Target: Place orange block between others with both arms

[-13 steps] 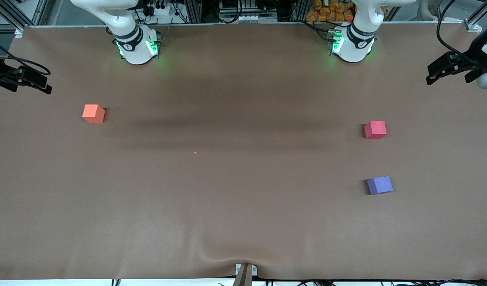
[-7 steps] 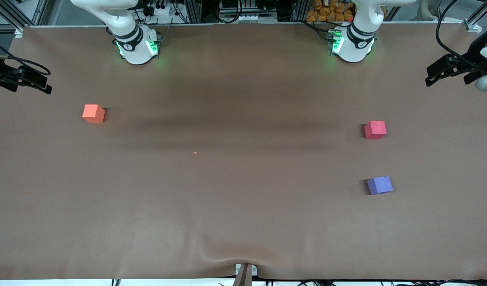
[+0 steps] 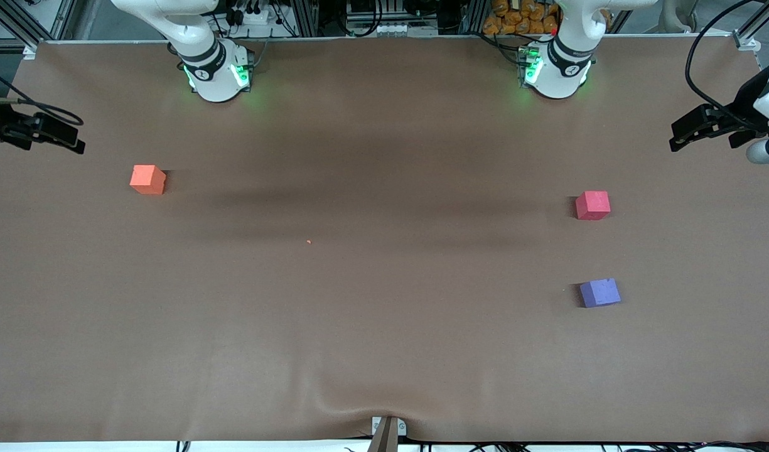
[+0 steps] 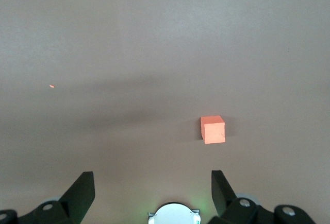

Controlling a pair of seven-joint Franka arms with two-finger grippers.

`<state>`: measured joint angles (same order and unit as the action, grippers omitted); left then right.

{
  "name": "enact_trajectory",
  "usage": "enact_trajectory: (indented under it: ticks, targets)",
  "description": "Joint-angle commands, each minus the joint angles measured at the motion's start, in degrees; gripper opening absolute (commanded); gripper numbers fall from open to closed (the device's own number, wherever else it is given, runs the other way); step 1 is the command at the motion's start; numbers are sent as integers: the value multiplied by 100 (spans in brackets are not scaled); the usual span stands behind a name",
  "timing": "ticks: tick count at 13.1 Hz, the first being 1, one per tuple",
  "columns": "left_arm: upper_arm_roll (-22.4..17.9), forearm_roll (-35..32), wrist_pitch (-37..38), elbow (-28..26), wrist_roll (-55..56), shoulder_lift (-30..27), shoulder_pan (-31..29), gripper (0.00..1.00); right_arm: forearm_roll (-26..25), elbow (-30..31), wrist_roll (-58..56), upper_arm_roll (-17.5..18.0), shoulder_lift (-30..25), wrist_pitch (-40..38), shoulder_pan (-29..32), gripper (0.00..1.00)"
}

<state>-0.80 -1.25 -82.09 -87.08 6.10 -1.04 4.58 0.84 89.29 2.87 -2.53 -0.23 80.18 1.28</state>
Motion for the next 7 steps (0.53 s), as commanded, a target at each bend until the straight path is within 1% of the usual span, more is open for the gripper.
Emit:
enact_trajectory:
  ticks: [1,2,3,4,5,7]
  targets:
    - [27,-113,-8,95,85,69,-1,100,-66,-166,-49,24,373,-20,451,100]
    - [27,-121,-8,103,76,78,-1,100,-57,-262,-58,24,513,23,574,100]
    - [36,-122,-8,95,76,95,8,100,-83,-271,12,7,828,85,705,100]
    - [36,-122,-8,86,76,96,8,100,38,-402,-40,15,1110,42,959,100]
    - [36,-122,-8,95,76,104,8,100,83,-421,-49,33,1130,33,1109,100]
    - [45,-113,-17,95,67,113,17,100,92,-438,-41,33,1174,33,1181,100]
